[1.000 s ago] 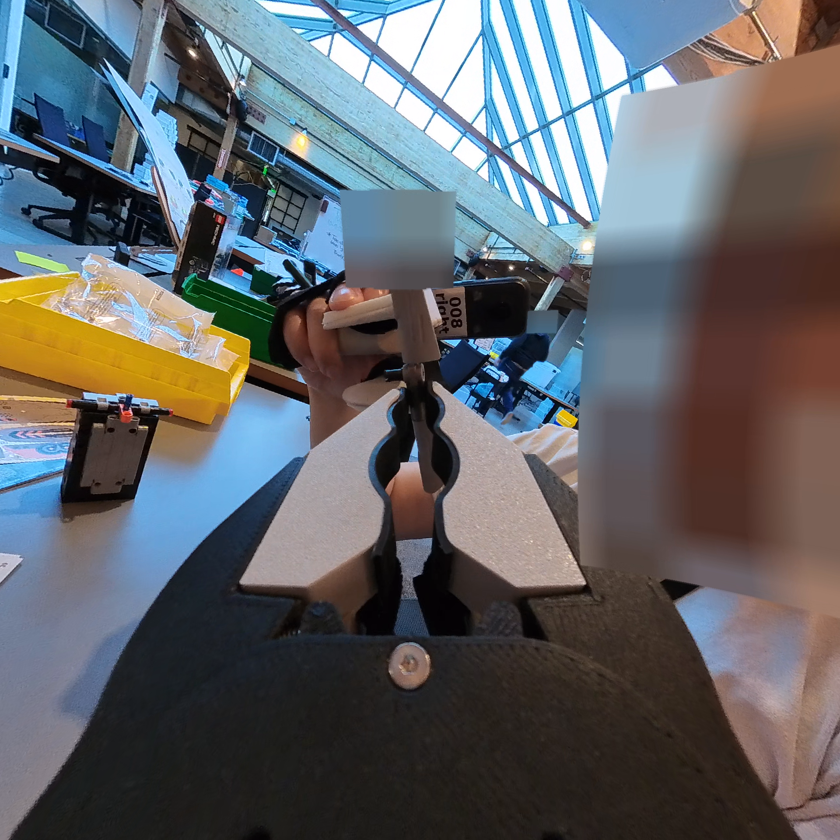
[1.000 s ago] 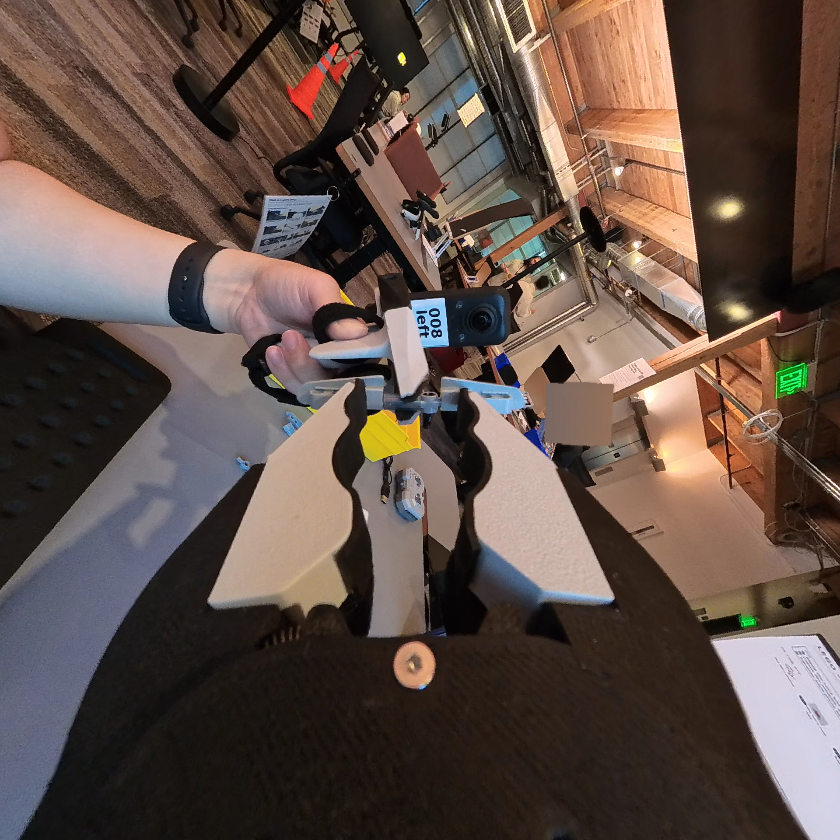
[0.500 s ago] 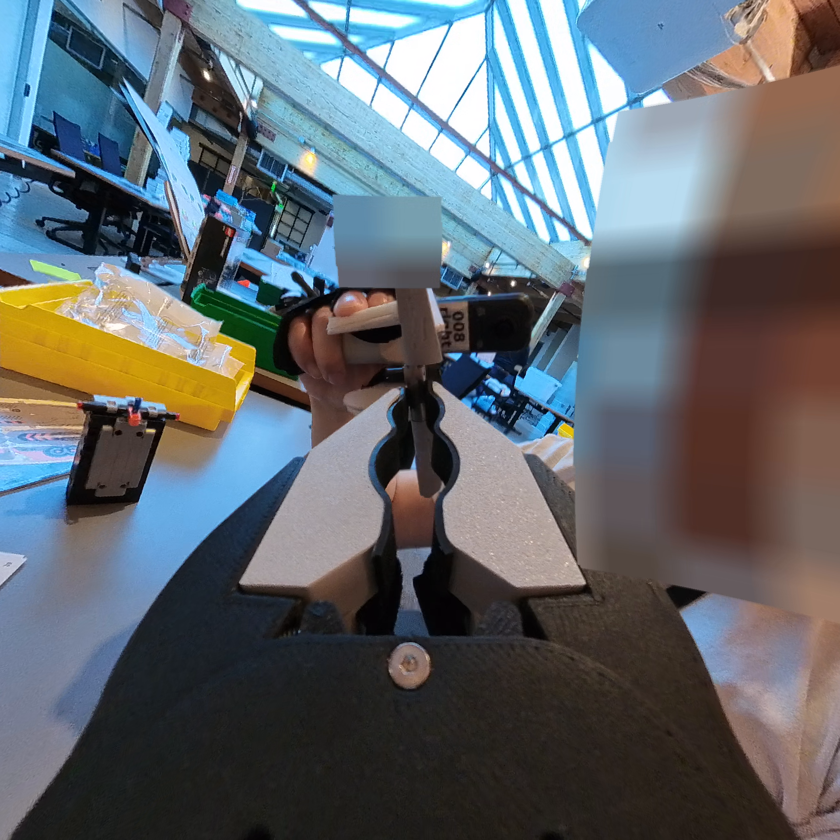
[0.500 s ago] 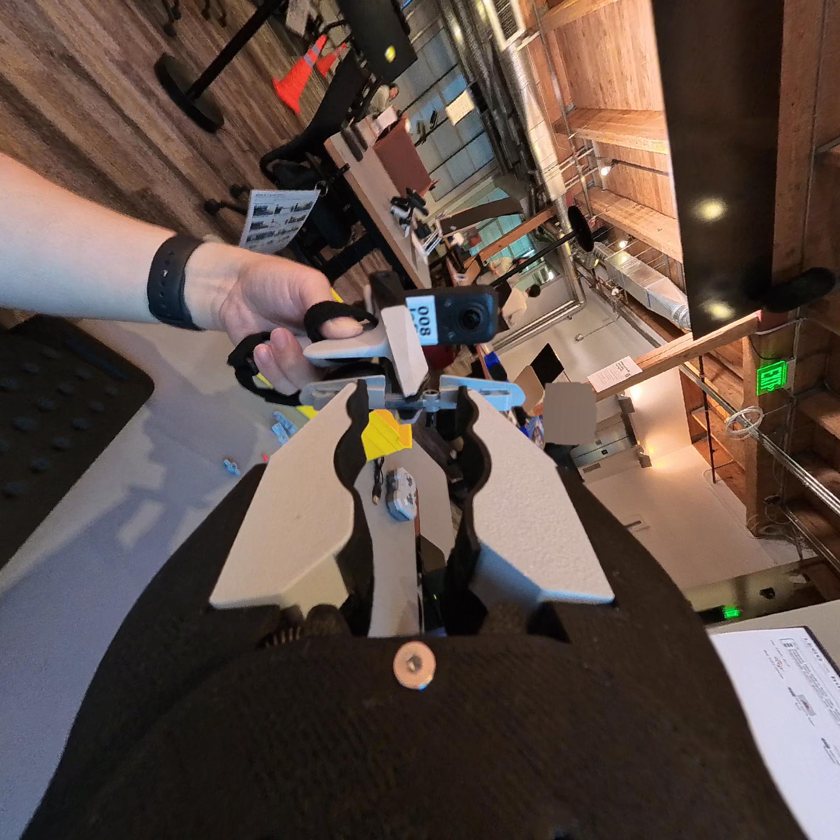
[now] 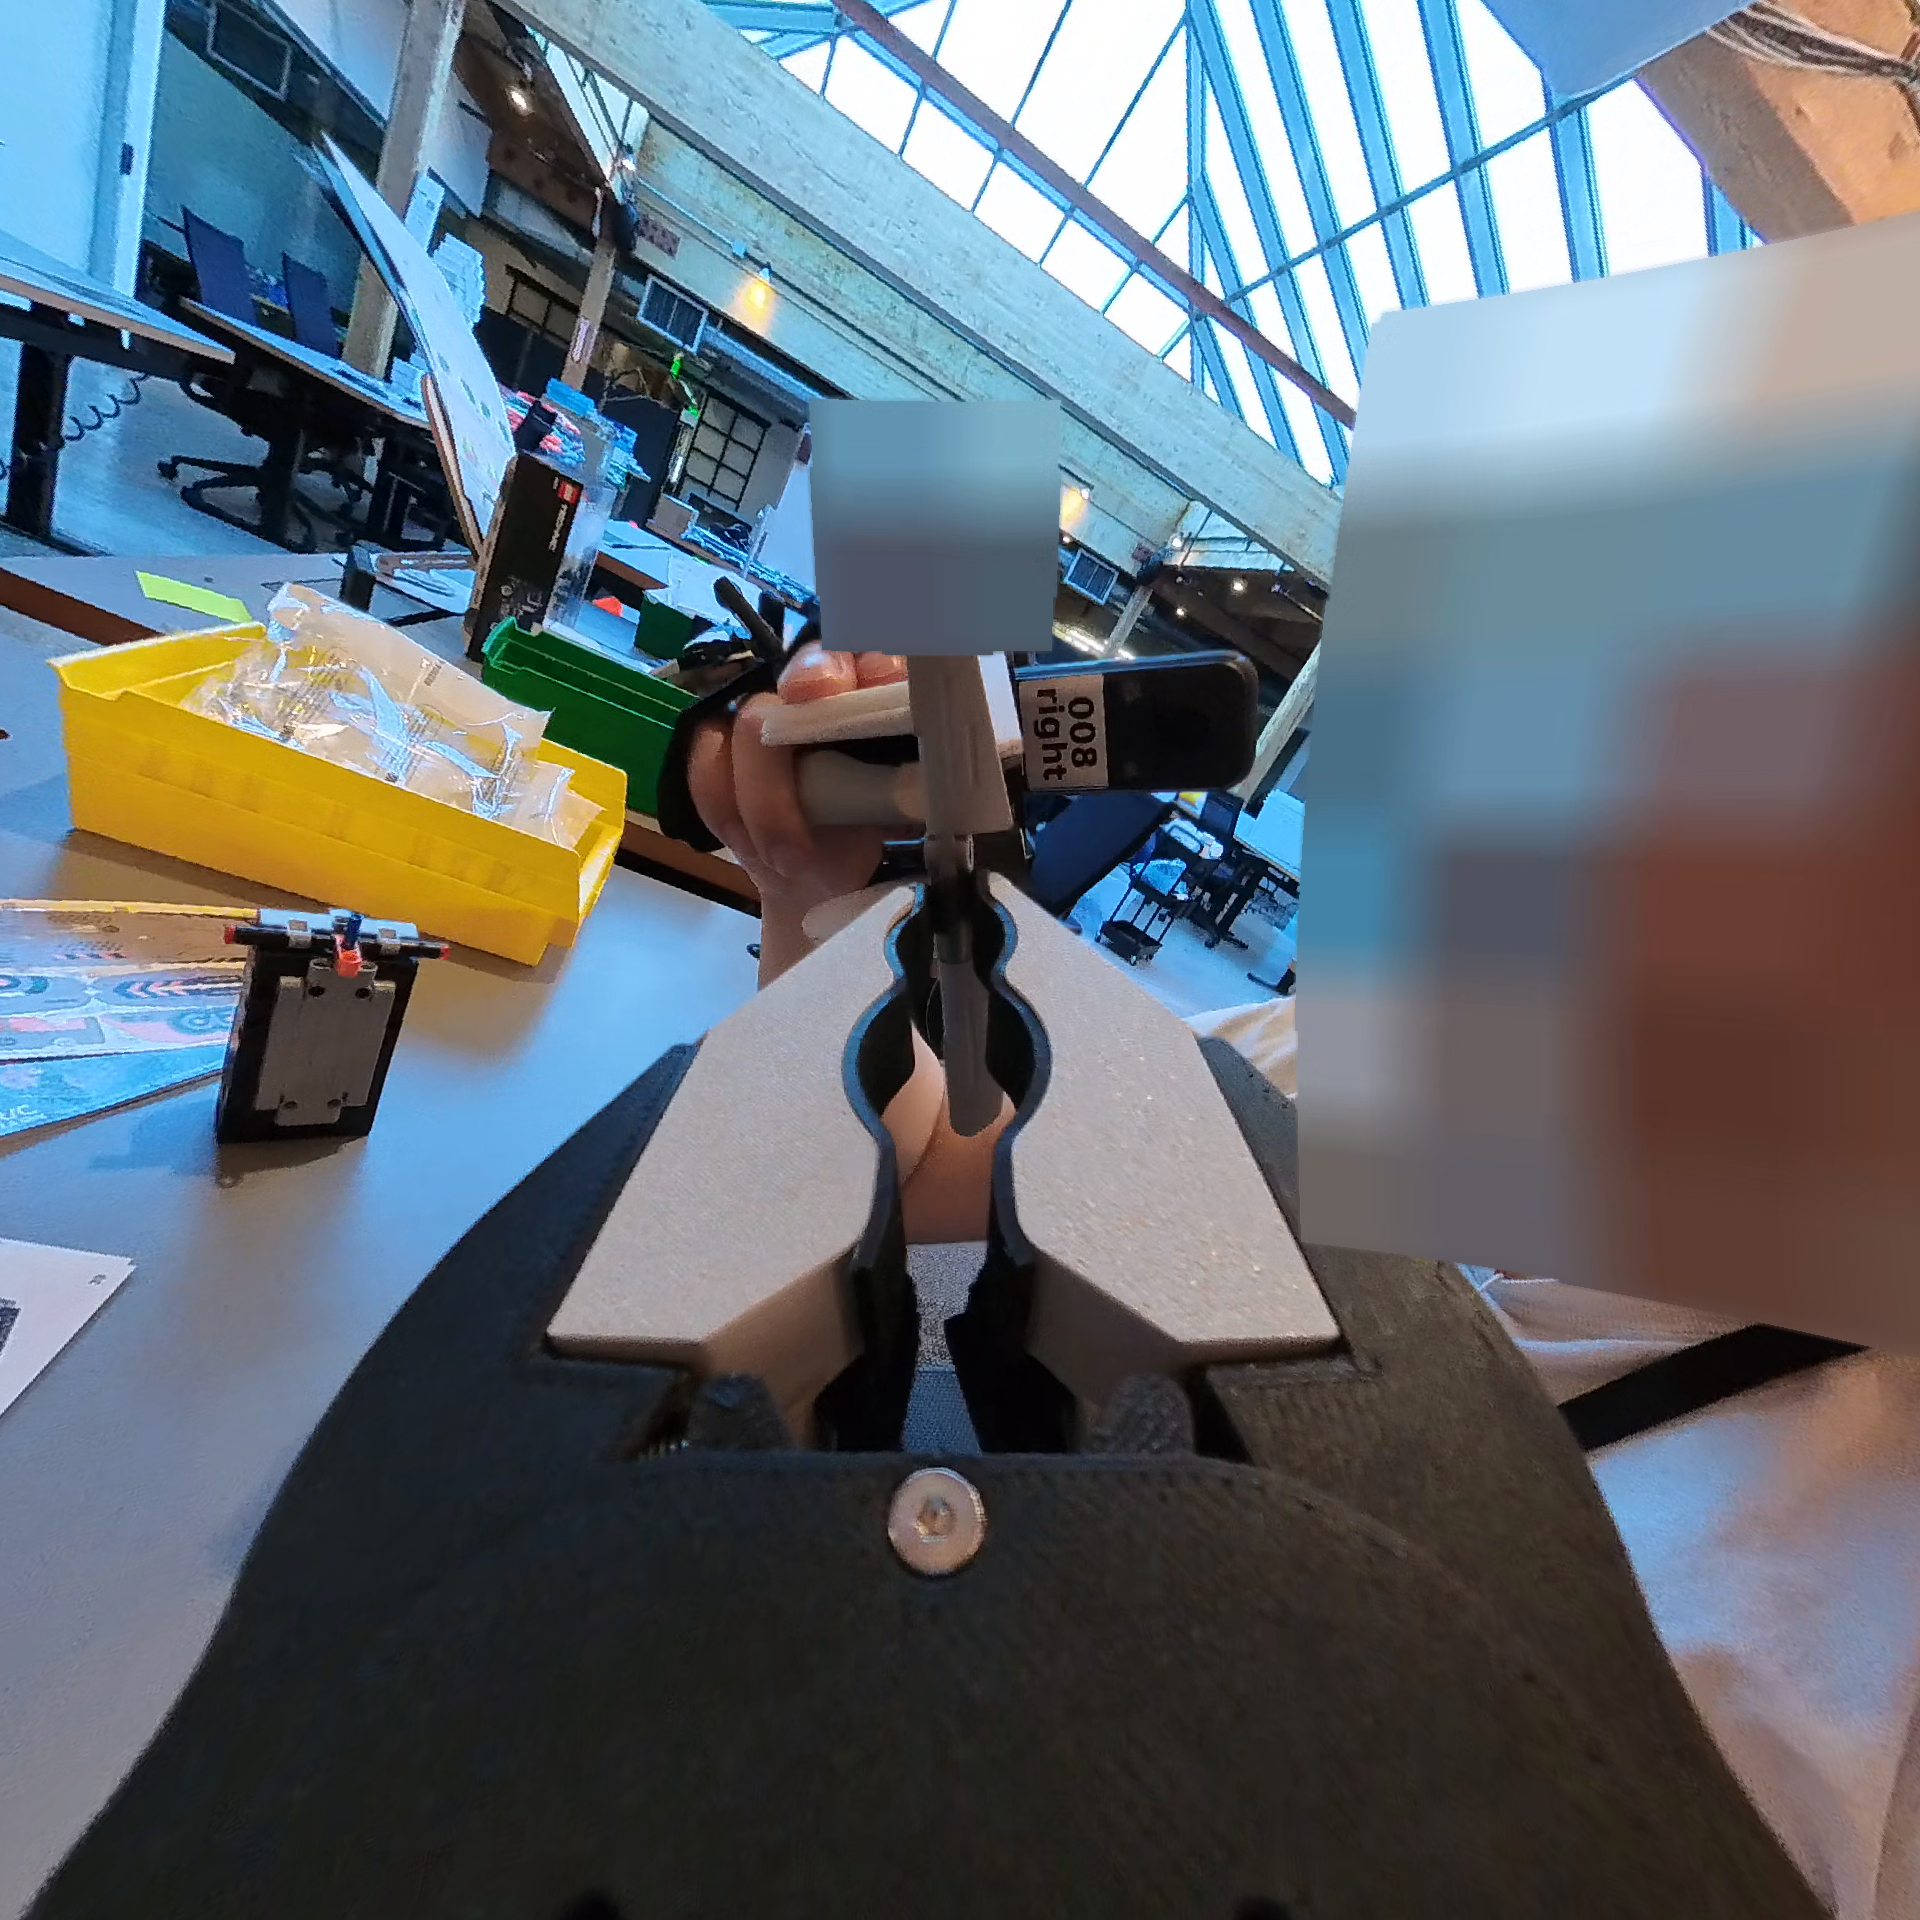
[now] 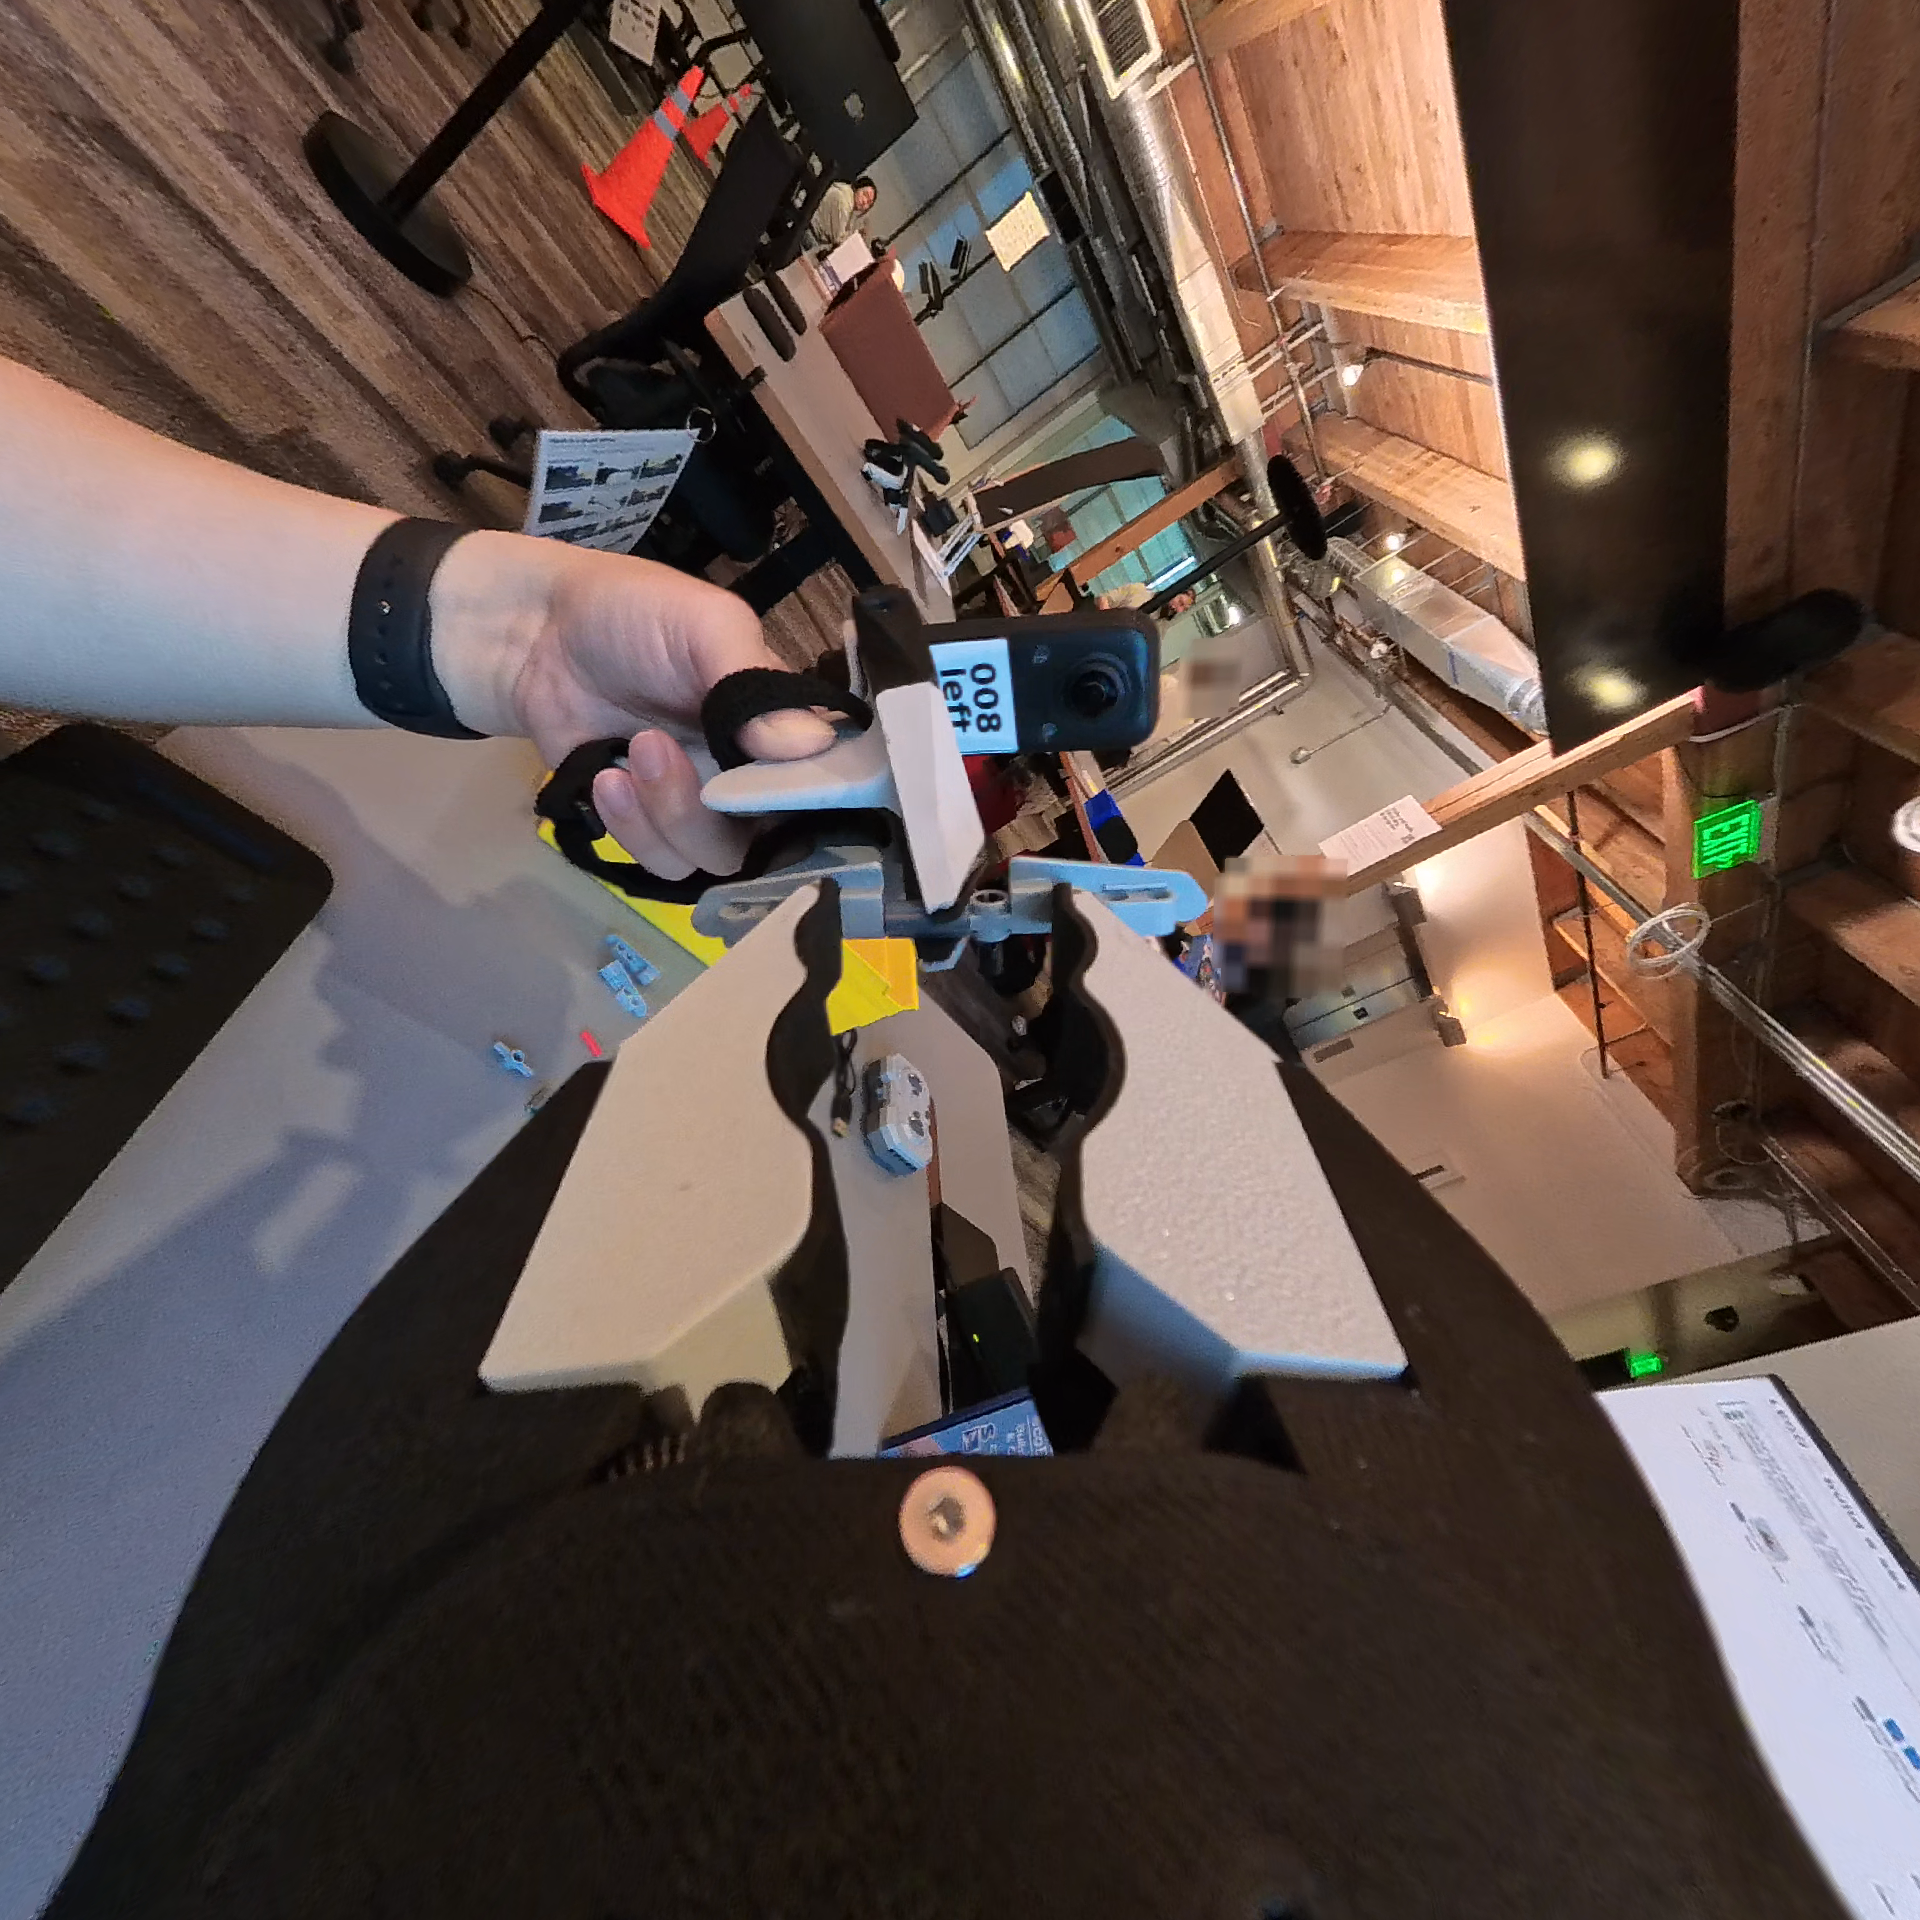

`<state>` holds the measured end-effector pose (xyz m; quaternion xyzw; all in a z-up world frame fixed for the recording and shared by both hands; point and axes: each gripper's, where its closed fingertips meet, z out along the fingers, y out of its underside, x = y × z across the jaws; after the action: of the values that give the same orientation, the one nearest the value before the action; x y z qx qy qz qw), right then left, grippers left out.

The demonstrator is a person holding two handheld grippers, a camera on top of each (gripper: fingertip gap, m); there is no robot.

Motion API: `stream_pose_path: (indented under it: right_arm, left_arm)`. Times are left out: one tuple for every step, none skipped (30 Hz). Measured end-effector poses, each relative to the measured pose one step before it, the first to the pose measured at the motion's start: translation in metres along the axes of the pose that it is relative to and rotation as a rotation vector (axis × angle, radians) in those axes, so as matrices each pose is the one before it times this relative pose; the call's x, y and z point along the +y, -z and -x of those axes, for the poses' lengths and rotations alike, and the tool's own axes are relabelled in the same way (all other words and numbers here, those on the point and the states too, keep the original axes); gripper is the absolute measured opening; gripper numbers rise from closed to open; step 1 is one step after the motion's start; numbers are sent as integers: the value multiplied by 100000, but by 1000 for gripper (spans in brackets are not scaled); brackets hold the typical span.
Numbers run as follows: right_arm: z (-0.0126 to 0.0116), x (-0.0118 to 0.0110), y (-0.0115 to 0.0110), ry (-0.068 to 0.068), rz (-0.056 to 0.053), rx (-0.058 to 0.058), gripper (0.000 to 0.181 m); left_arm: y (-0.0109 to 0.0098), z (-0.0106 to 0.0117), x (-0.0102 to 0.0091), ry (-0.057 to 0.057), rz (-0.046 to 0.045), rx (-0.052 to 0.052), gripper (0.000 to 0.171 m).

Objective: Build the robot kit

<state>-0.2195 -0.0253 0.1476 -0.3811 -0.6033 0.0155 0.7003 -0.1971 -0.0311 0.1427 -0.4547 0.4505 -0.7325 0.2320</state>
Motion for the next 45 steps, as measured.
stream_pose_path:
  right_arm:
    - [-100, -107, 70, 257, 383, 495, 39]
    - [-51, -133, 78, 1432, 163, 642, 38]
    - [-48, -88, 93, 2398, -22, 1049, 39]
    - [-50, 33, 101, 2000, 541, 778, 38]
    - [-65, 114, 65, 940, 1001, 587, 38]
    - [-87, 167, 24, 138, 1229, 404, 38]
    - [-105, 61, -17, 54, 456, 650, 38]
    - [-134, -14, -65, -941, -473, 640, 39]
    - [-132, -1, -113, -3332, -709, -210, 39]
    - [-53, 162, -120, -4375, 301, -1183, 39]
    - [-12, 101, -45, -1421, -214, -455, 39]
    - [-43, -65, 29, 2148, -1472, 1139, 39]
    - [-107, -97, 44, 2777, -1361, 1815, 39]
    - [-96, -9, 13, 1045, -152, 945, 40]
    - [-88, -29, 10, -652, 51, 271, 40]
    - [-187, -27, 35, -1297, -200, 697, 44]
    - [-75, -52, 63, -1764, -696, -216, 48]
    - [5, -63, 93, -2302, -1037, -1111, 50]
    - [-78, -7, 95, -2610, -1005, -754, 56]
    - [-55, 40, 110, -2500, -844, -911, 61]
    - [-91, 35, 142, -2190, -1044, -666, 60]
    - [-38, -78, 146, -2284, -1847, -1017, 59]
    - [7, -176, 165, -2474, -2469, -1301, 56]
    - [-43, -110, 161, -2659, -2097, -1125, 51]
    - [-109, 44, 126, -2664, -1237, -807, 43]
    - [-279, 165, 112, -2130, -586, 386, 38]
    - [-541, 296, 100, -1377, 170, 2190, 33]
    - [-469, 457, 55, -1126, 1325, 1801, 25]
    - [-268, 501, 55, -567, 1914, 672, 11]
    - [-172, 236, 76, 690, 371, 552, 0]
    - [-92, -39, 28, 233, -1370, 503, 0]
    - [285, 113, -64, -1003, 161, -2170, 0]
    - [124, 285, -140, -829, 1775, -957, 0]
    - [36, 268, -161, 1716, 1722, 658, 0]
    - [416, 295, -214, 2566, 2206, -1334, 0]
    - [368, 312, -311, 1341, 2890, -1060, 0]
    - [171, 47, -305, 1021, 1329, 384, 0]
    - [310, -301, -260, 466, -835, -446, 0]
    - [391, -458, -234, -454, -1759, -1197, 2]
    - [172, -497, -215, 260, -2058, 213, 23]
    - [-82, -264, -147, 894, -585, 1725, 36]
    - [-34, -9, -75, 1263, 1136, 1003, 41]
    - [1, 2, -67, 1799, 946, 1076, 48]
    - [62, 61, -89, 2397, 1089, 810, 50]
    - [236, 59, -124, 1879, 969, -309, 51]
  left_arm:
    - [-88, -124, -91, -224, 557, -93, 4]
    - [-88, -128, -39, -441, 944, -26, 4]
    - [-102, -95, -33, -487, 947, -135, 4]
    - [-92, -2, 5, -411, 1024, -615, 4]
    - [-81, 93, -15, -412, 737, -1041, 4]
    - [-49, 143, -44, -392, 324, -1173, 4]
    - [-10, 92, -109, -51, -228, -513, 4]
    - [15, 2, -155, 341, -808, 272, 4]
    - [72, 15, -177, 440, -1056, 250, 4]
    - [84, 146, -127, 345, -613, -605, 5]
    - [46, 144, -33, 282, -65, -640, 4]
    - [-4, 12, -30, 241, -60, 251, 5]
    - [-45, -66, -87, 209, -529, 713, 4]
    - [-33, 0, -108, 167, -518, 399, 4]
    - [-4, 38, -70, 81, -149, 191, 4]
    - [31, 7, -90, 103, -206, 466, 4]
    - [53, 108, -96, -9, -414, -148, 4]
    - [82, 186, -54, -80, -164, -494, 5]
    - [107, 203, -55, 172, -184, -370, 5]
    - [153, 178, -99, 570, -724, -104, 5]
    - [165, 140, -89, 705, -844, 256, 5]
    - [172, 119, -7, 682, -376, 232, 5]
    - [181, 158, 42, 422, 39, -66, 5]
    - [188, 154, 118, 21, 464, -138, 5]
    - [215, 138, 119, -29, 561, -40, 4]
    - [235, 116, 36, -39, 41, 124, 4]
    - [238, 87, -20, -94, -296, 401, 4]
    - [231, 103, -50, 114, -516, 431, 5]
    - [212, 111, -52, 578, -610, 445, 4]
    - [190, 74, -15, 604, -366, 598, 4]
    - [161, 65, 33, 233, -207, 467, 4]
    - [150, 88, 43, 66, -229, 105, 4]
    - [133, 84, 62, 50, -138, -23, 4]
    - [115, 35, 54, 16, -271, 246, 4]
    - [83, -58, -4, 105, -553, 827, 4]
    - [37, -143, 18, 157, -367, 1344, 4]
    - [-14, -131, 50, 295, -115, 1175, 4]
    - [-32, -68, 11, 399, -332, 635, 4]
    - [-57, -6, 53, 438, -36, 185, 4]
    - [-80, 0, 83, 275, 268, -40, 4]
    - [-84, -22, 85, 125, 265, 18, 4]
    - [-79, -49, 55, 101, 63, 31, 4]
    - [-74, -87, 31, 187, -18, 236, 4]
    - [-105, -156, 67, 187, 319, 619, 4]
    - [-116, -153, 56, 80, 367, 628, 4]
